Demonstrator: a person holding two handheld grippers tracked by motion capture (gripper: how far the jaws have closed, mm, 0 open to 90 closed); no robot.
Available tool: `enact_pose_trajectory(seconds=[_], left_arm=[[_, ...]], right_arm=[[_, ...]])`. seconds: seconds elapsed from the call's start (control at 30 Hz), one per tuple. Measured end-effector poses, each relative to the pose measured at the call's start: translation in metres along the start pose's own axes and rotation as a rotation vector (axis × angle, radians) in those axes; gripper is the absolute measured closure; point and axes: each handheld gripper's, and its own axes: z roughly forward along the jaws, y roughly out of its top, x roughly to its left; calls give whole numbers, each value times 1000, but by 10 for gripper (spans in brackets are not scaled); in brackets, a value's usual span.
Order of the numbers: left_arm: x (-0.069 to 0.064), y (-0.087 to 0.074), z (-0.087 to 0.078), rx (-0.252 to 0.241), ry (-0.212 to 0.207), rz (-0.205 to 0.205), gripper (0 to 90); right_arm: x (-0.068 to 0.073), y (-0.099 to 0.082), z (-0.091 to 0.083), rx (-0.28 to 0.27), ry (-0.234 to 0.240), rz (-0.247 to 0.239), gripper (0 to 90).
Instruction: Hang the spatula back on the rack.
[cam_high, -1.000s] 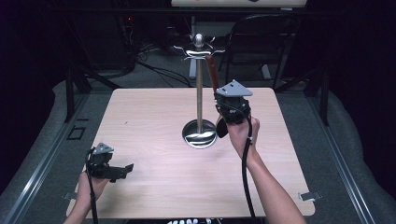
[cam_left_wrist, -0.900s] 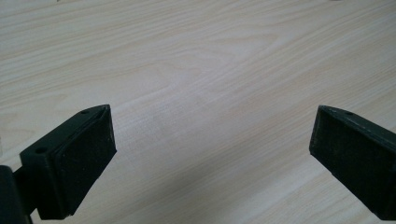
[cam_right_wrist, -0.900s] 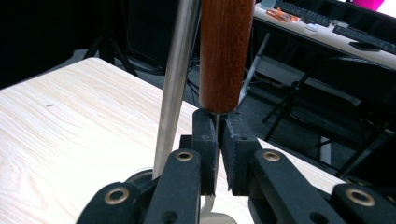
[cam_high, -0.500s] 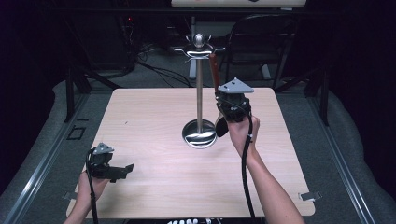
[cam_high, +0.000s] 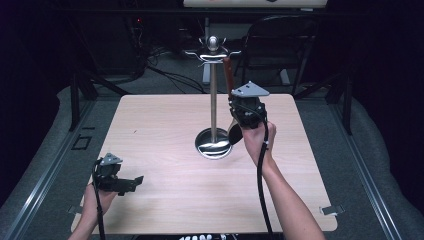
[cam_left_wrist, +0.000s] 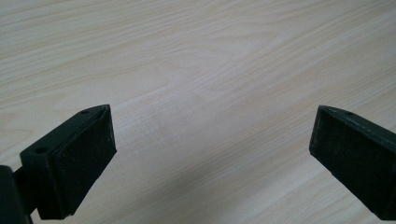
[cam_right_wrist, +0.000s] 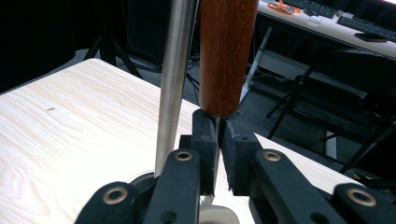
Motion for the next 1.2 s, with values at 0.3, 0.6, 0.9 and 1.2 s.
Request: enact_pose_trajectory(seconds=[0.3,0.6,0.9,1.2], left_arm=[[0,0,0,5,-2,0,4],[-1,0,1,17,-4,9,5],[-1,-1,1,16,-2,7,6],[-1,-1,1,17,-1,3,6]], right_arm=[[0,1,4,1,50,-10,835],[-4,-2,-1,21,173,-17,676],[-7,-6,-11,55,264,-13,547],[-11,-15,-13,113,290,-10,463]])
